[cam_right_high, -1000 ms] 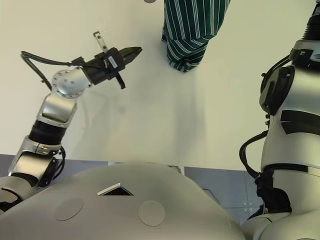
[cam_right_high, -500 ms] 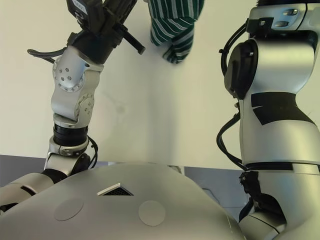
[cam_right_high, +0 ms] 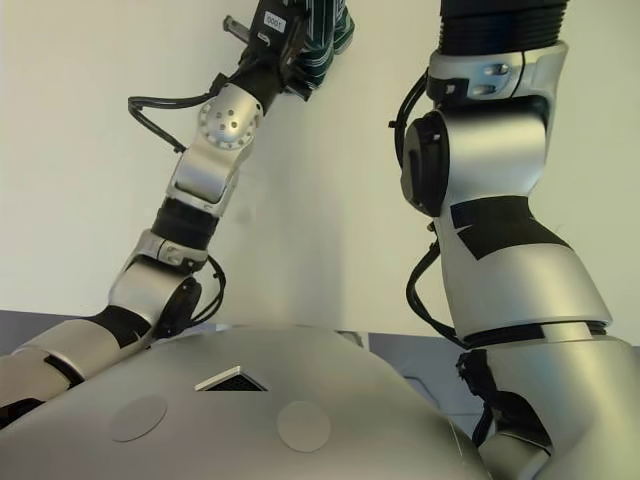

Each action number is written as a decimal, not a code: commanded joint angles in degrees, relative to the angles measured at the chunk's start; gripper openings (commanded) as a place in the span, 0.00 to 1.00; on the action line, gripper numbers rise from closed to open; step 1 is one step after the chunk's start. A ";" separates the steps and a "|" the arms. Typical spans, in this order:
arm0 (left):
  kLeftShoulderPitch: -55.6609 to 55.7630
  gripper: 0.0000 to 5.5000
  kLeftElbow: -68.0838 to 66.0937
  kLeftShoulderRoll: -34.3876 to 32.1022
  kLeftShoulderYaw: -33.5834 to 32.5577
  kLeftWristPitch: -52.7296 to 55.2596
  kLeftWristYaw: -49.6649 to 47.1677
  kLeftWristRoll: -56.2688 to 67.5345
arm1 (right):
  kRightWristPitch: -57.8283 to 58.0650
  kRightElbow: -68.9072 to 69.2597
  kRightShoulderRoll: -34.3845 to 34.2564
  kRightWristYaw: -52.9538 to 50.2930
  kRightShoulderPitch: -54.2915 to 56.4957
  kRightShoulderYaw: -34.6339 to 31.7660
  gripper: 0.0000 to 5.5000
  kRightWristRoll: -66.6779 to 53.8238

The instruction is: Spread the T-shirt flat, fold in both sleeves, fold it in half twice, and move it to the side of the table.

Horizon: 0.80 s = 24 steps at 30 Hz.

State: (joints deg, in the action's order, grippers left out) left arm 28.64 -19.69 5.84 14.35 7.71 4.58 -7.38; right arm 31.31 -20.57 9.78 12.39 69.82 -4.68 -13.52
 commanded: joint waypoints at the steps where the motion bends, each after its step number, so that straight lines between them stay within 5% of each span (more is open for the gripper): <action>1: 2.89 0.27 -2.43 5.45 -3.35 3.63 0.64 5.54 | 0.11 -0.25 -0.69 -0.78 -0.97 0.31 0.00 0.78; 24: 12.34 0.30 -14.62 7.55 4.30 0.90 -12.89 -6.43 | 0.22 0.40 -3.28 -1.54 -1.23 0.31 0.00 1.31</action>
State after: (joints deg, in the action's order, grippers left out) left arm 35.42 -34.41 7.94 18.52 9.57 -8.88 -14.22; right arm 31.11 -20.65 6.90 10.88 69.13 -4.30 -11.89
